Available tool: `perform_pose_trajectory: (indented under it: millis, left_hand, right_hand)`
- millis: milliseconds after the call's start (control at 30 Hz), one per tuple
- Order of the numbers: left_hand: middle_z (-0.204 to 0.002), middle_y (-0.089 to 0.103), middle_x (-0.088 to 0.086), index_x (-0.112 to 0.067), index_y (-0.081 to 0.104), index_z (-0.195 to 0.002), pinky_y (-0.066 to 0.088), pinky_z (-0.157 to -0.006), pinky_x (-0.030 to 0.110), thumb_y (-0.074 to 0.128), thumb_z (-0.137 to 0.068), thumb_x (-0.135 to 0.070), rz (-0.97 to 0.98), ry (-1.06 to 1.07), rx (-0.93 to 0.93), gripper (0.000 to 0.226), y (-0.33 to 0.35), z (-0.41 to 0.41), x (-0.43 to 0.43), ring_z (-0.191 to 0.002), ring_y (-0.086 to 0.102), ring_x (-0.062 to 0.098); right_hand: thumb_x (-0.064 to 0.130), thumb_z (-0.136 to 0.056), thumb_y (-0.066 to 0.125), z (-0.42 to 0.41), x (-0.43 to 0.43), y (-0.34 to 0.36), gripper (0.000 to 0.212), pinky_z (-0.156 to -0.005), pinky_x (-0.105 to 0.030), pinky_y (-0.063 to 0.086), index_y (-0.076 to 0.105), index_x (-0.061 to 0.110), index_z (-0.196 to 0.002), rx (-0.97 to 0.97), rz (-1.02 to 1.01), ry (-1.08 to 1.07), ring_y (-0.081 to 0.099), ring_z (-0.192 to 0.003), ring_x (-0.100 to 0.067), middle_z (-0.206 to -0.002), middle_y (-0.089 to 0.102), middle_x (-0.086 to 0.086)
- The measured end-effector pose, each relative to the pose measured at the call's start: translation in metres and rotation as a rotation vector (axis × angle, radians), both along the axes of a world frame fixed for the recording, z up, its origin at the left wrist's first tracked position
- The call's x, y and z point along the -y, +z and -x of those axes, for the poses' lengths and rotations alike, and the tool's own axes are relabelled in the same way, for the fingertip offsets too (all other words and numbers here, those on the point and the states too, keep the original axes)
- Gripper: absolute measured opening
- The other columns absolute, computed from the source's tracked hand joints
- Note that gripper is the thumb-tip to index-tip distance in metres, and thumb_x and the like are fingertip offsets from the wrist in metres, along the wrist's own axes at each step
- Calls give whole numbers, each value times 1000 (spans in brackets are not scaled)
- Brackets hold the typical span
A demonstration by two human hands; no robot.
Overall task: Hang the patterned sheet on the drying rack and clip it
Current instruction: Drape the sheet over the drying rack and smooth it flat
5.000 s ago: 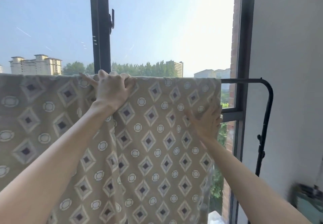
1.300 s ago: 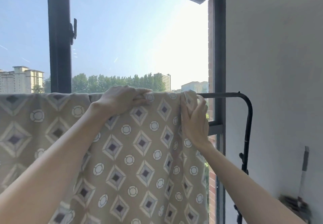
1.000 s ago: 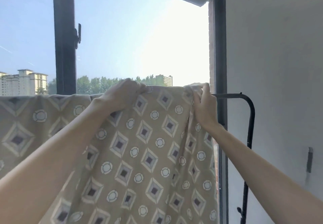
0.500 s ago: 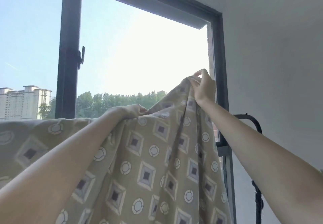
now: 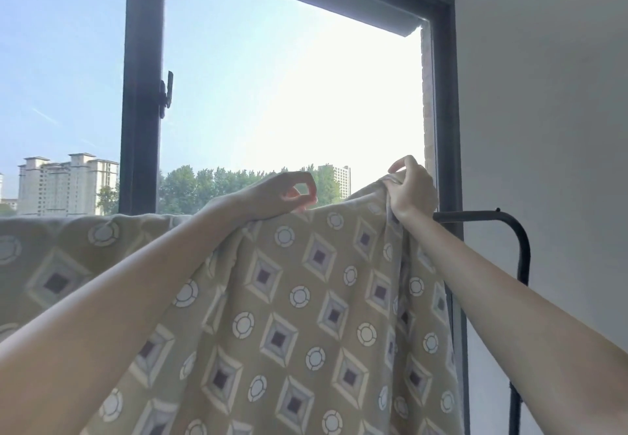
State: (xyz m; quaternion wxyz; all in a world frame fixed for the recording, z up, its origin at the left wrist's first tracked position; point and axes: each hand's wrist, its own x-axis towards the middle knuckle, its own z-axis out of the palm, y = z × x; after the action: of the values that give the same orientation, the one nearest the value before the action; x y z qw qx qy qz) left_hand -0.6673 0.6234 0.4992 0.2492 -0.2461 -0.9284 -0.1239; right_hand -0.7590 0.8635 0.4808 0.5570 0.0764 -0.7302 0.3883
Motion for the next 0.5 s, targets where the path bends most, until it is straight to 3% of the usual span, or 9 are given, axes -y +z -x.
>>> perform_pose_trajectory:
  millis: [67, 100, 200, 267, 367, 433, 500]
  left_hand:
    - [-85, 57, -15, -18, 53, -109, 44, -60, 9, 45, -97, -29, -18, -39, -25, 19, 0, -11, -12, -66, 58, -11]
    - [-82, 51, -21, -16, 53, -111, 41, -52, 6, 42, -98, -28, 3, -56, -38, 20, 0, -15, -16, -56, 53, -17]
    - [-75, 53, -23, -25, 51, -120, 40, -47, 7, 43, -93, -44, 80, -81, -8, 33, -7, -35, -29, -50, 52, -15]
    - [-77, 58, -25, -35, 49, -126, 41, -54, 10, 52, -84, -56, 192, -58, -6, 47, -12, -35, -31, -57, 55, -9]
    - [-114, 62, -15, -38, 50, -131, 47, -77, 22, 55, -83, -58, 246, 3, -5, 52, -13, -35, -34, -85, 57, 2]
    - [-120, 61, -13, -38, 52, -130, 47, -79, 23, 54, -84, -56, 224, 13, 35, 49, -12, -35, -34, -88, 56, 4]
    - [-120, 60, -14, -37, 52, -130, 44, -79, 21, 53, -85, -56, 207, 28, 59, 49, -12, -36, -34, -90, 56, 3]
  right_hand:
    - [22, -87, 66, 1, 0, 1, 12, -62, -31, 50, 55, 23, -91, 27, -3, -10, 59, -78, -19, -92, 63, -2]
    - [22, -87, 66, 2, 0, 1, 12, -62, -31, 49, 55, 22, -91, 40, -5, -12, 59, -78, -19, -93, 63, -3]
    - [23, -86, 69, 0, -4, 2, 13, -59, -27, 39, 56, 21, -88, 89, -33, -21, 56, -78, -19, -94, 63, -3]
    - [24, -82, 72, -2, -8, 2, 15, -61, -26, 37, 58, 21, -84, 179, -64, -43, 54, -79, -18, -96, 63, 0]
    - [39, -67, 83, -2, -22, 5, 24, -65, -26, 45, 69, 22, -79, 445, -92, -61, 59, -86, -17, -98, 67, 3]
    - [59, -58, 80, -5, -33, 5, 45, -86, -34, 46, 71, 23, -83, 588, -92, -111, 57, -105, -23, -101, 65, 7]
    - [69, -61, 71, -15, -40, 3, 57, -102, -43, 31, 69, 20, -91, 613, -90, -195, 43, -125, -29, -104, 58, 4]
